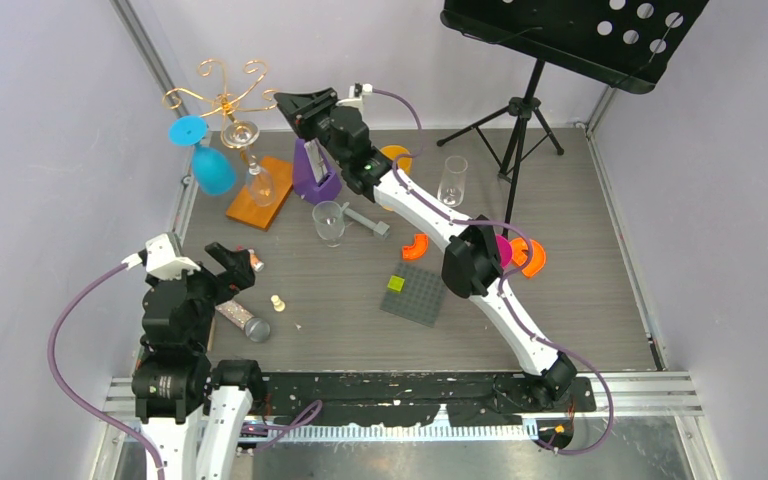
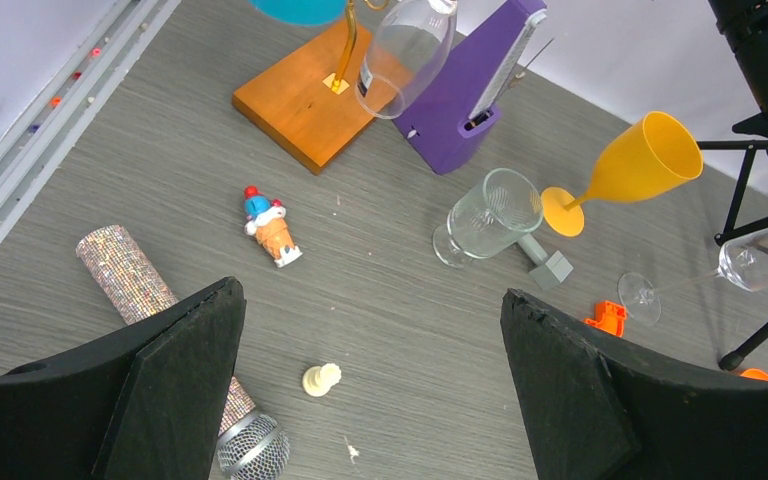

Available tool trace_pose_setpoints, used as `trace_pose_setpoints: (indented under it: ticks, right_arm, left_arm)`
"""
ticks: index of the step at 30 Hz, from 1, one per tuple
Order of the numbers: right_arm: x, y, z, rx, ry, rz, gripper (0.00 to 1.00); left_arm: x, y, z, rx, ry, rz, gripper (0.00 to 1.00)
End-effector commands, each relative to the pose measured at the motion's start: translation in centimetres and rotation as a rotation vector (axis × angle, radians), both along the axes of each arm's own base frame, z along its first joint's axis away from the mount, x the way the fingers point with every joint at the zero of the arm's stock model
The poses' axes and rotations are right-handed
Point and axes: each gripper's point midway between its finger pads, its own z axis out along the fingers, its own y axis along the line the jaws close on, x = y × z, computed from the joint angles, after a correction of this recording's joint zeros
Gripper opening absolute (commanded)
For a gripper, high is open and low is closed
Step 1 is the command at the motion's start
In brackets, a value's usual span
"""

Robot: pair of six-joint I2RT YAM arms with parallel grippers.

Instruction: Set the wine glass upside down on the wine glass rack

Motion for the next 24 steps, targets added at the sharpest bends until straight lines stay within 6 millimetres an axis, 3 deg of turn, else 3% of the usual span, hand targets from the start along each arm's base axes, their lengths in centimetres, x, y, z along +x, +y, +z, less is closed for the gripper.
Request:
trace_pose_setpoints:
  ticks: [1, 24]
  right_arm:
    - [-0.47, -0.78, 3.95, 0.101, -0.061, -0.032, 0.34]
    - [-0.69, -0.44, 3.96, 0.114, -0.066, -0.022, 0.14]
  left_arm:
    - [0.07, -0.30, 0.21, -0.003, -0.016, -0.016, 0.95]
    - [-0.04, -0.01, -0.05, 0.005, -0.016, -0.002, 0.96]
